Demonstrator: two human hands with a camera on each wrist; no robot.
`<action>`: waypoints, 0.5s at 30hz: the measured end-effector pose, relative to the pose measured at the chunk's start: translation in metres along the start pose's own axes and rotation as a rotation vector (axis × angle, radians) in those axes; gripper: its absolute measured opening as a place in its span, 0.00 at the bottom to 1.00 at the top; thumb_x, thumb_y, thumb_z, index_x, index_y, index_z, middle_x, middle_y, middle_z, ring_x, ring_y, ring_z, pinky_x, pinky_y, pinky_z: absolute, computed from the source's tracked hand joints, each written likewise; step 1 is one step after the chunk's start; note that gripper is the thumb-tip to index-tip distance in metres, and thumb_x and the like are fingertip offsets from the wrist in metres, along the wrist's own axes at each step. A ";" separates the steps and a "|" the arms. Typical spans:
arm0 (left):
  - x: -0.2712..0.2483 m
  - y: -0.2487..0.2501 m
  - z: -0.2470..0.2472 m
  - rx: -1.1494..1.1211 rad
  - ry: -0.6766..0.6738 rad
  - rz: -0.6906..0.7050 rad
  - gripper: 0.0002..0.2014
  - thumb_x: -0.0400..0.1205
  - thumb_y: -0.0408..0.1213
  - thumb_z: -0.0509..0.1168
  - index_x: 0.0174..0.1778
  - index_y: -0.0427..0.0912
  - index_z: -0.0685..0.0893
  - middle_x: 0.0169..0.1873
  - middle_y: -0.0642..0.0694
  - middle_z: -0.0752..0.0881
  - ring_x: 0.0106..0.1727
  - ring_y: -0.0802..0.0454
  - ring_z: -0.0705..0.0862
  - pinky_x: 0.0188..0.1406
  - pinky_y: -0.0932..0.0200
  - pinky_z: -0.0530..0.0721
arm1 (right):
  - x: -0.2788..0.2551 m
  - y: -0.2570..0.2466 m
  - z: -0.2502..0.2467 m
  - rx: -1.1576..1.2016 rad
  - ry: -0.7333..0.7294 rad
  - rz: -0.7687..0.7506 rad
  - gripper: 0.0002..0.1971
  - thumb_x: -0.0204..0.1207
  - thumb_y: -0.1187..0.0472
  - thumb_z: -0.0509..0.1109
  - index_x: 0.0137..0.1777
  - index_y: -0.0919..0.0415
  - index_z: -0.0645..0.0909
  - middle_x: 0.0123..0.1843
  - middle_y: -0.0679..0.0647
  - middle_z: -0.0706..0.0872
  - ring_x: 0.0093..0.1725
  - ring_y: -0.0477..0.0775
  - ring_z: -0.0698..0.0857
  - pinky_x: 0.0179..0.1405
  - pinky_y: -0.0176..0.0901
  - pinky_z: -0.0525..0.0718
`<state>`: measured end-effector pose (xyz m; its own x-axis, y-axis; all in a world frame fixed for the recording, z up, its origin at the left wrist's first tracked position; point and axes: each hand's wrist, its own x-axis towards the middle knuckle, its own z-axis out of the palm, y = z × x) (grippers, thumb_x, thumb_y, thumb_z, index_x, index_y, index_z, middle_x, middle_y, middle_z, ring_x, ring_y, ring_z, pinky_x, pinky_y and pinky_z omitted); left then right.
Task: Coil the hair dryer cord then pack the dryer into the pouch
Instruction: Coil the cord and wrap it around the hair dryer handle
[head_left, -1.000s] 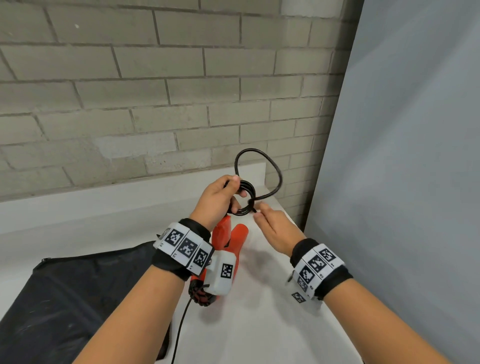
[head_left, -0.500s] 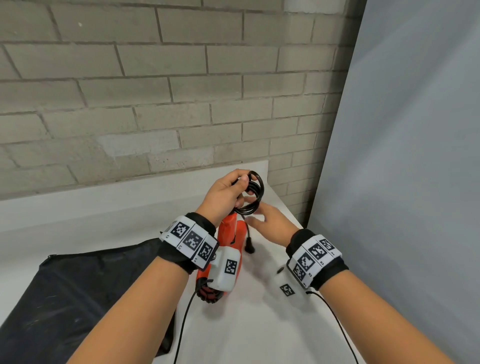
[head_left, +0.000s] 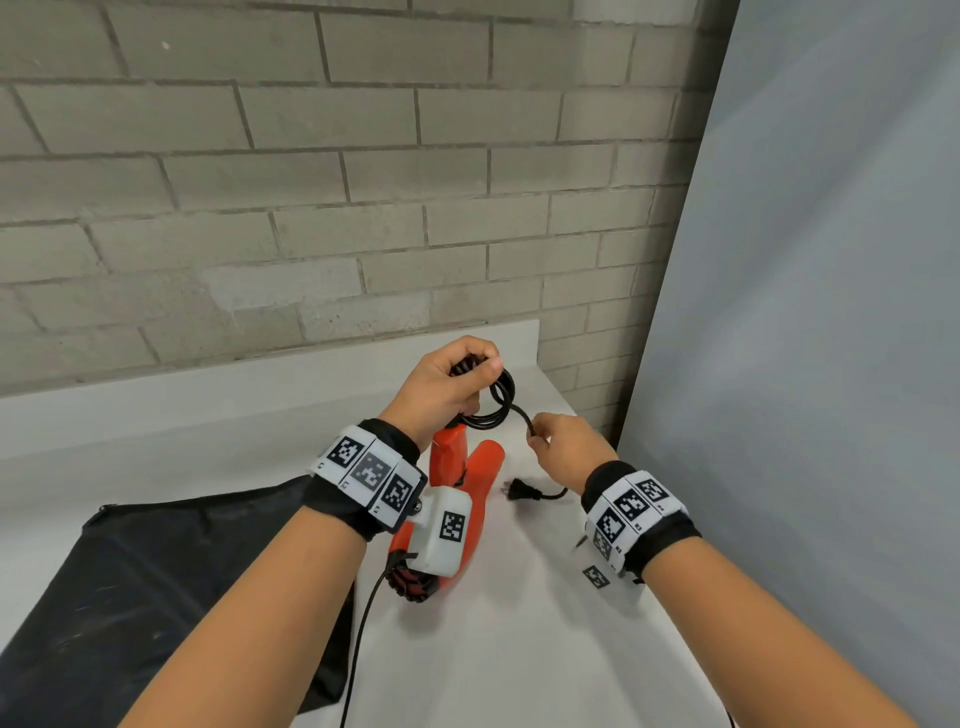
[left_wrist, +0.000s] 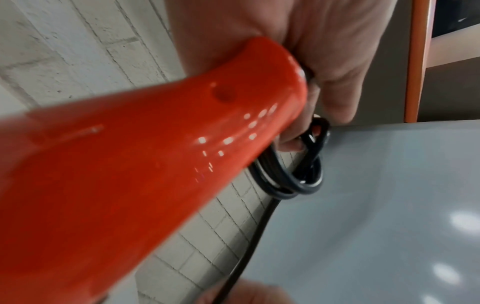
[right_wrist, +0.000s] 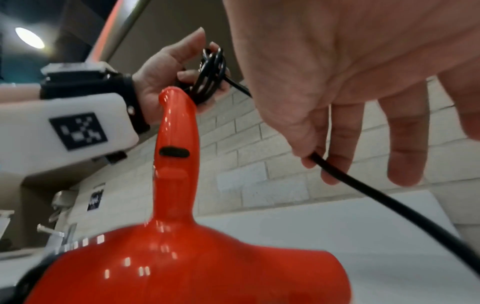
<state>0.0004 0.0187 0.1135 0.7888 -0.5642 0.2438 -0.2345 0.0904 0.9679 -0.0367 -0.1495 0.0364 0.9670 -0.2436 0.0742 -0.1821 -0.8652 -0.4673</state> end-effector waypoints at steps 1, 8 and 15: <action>-0.001 0.000 0.001 0.001 -0.015 0.008 0.09 0.80 0.29 0.60 0.37 0.45 0.79 0.28 0.47 0.69 0.19 0.61 0.65 0.22 0.69 0.67 | -0.002 -0.004 -0.003 0.116 0.015 -0.060 0.10 0.78 0.62 0.59 0.54 0.56 0.79 0.54 0.53 0.86 0.54 0.57 0.83 0.55 0.43 0.81; -0.002 0.000 0.002 0.130 0.022 -0.003 0.11 0.78 0.29 0.64 0.46 0.52 0.80 0.31 0.50 0.76 0.22 0.62 0.71 0.29 0.65 0.73 | -0.010 -0.030 -0.029 0.544 0.089 -0.273 0.10 0.80 0.68 0.58 0.50 0.70 0.80 0.35 0.48 0.81 0.35 0.45 0.78 0.38 0.27 0.75; -0.004 -0.001 0.010 0.074 0.065 0.013 0.08 0.79 0.33 0.64 0.34 0.48 0.78 0.27 0.51 0.75 0.24 0.55 0.66 0.26 0.61 0.66 | -0.008 -0.039 -0.067 0.411 0.262 -0.312 0.09 0.79 0.65 0.61 0.48 0.66 0.84 0.38 0.53 0.83 0.37 0.49 0.77 0.34 0.20 0.71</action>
<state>-0.0079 0.0126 0.1114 0.8202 -0.5086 0.2619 -0.2841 0.0353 0.9581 -0.0487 -0.1429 0.1129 0.8779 -0.1504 0.4546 0.2389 -0.6853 -0.6880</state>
